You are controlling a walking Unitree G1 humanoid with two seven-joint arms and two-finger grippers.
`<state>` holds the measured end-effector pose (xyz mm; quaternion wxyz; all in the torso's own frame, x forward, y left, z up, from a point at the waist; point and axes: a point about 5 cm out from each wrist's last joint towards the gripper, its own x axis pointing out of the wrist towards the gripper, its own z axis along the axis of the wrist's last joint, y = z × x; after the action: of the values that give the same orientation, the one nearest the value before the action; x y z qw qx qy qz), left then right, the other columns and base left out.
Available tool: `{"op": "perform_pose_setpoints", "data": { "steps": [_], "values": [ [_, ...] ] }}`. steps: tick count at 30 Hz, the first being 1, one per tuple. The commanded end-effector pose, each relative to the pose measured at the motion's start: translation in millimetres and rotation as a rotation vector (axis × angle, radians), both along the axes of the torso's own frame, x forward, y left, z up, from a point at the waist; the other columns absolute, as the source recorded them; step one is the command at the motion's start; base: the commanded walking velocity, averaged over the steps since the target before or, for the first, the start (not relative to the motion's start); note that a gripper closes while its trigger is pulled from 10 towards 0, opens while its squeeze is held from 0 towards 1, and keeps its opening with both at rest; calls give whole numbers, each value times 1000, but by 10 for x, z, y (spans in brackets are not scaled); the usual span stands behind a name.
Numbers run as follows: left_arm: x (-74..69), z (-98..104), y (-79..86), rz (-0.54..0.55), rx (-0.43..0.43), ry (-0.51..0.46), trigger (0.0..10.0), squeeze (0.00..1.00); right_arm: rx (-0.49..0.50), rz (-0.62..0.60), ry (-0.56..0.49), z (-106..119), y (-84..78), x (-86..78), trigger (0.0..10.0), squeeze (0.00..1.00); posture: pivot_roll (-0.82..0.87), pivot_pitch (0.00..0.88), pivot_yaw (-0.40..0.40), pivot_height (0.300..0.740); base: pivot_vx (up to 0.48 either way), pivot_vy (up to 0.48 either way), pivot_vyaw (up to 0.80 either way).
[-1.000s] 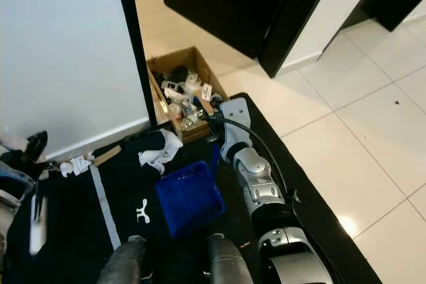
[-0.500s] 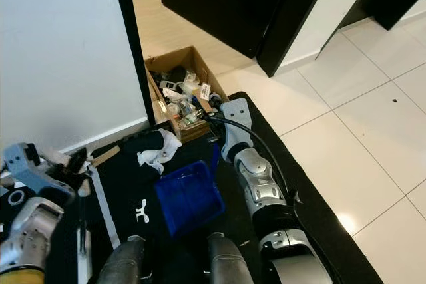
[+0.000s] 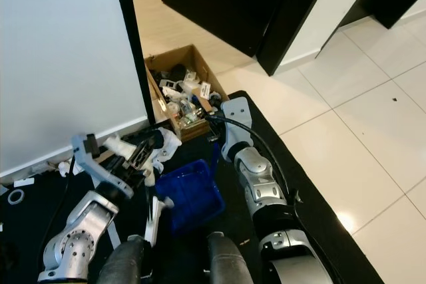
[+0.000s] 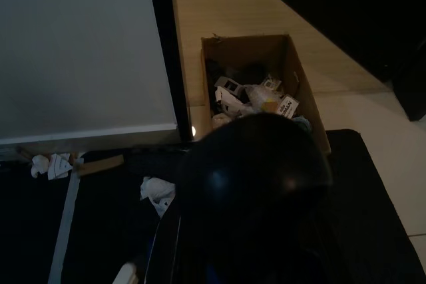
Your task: Sweep floor
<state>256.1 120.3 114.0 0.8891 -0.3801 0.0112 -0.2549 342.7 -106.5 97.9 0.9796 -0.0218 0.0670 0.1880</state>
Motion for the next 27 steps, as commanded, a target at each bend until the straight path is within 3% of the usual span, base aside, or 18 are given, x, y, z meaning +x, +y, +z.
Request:
{"op": "perform_pose_setpoints", "data": {
  "steps": [1,5,7,8,10,11,12,15,16,18,19,20,23,27],
  "values": [
    [-25,78,-144,-49,-57,-27,10000,0,43,28,165,-317,74,-151,10000,0,-35,285,-50,740,0,0,0],
    [-41,240,-158,-78,-54,-83,10000,0,45,29,164,-312,80,-152,10000,0,-32,283,-48,740,0,0,0],
    [-27,329,-61,-66,-3,-128,10000,0,46,27,164,-314,76,-153,10000,0,-24,283,-44,740,0,0,0],
    [-17,386,92,-41,94,-169,10000,0,47,25,166,-318,72,-154,10000,0,-21,284,-43,740,0,0,0],
    [-17,386,92,-41,94,-169,10000,0,47,25,166,-318,72,-154,10000,0,-21,284,-43,740,0,0,0],
    [-1,435,297,1,186,-194,10000,0,48,23,168,-321,72,-156,10000,0,-18,285,-42,740,0,0,0],
    [-1,435,297,1,186,-194,10000,0,48,23,168,-321,72,-156,10000,0,-18,285,-42,740,0,0,0],
    [3,566,959,176,426,-209,10000,0,50,26,172,-334,85,-164,10000,0,-9,287,-40,740,0,0,0],
    [3,566,959,176,426,-209,10000,0,50,26,172,-334,85,-164,10000,0,-9,287,-40,740,0,0,0],
    [-22,575,1162,248,496,-181,10000,0,50,27,174,-339,86,-168,10000,0,-7,288,-37,740,0,0,0],
    [-22,575,1162,248,496,-181,10000,0,50,27,174,-339,86,-168,10000,0,-7,288,-37,740,0,0,0],
    [-52,504,1286,322,533,-119,10000,0,50,26,173,-338,81,-168,10000,0,-6,289,-36,740,0,0,0],
    [-77,384,1296,366,522,-48,10000,0,31,33,160,-325,69,-160,10000,0,-4,288,-40,740,0,0,0],
    [-91,197,1165,375,436,31,10000,0,-44,67,112,-276,55,-132,10000,0,-6,287,-43,740,0,0,0]
  ]
}}
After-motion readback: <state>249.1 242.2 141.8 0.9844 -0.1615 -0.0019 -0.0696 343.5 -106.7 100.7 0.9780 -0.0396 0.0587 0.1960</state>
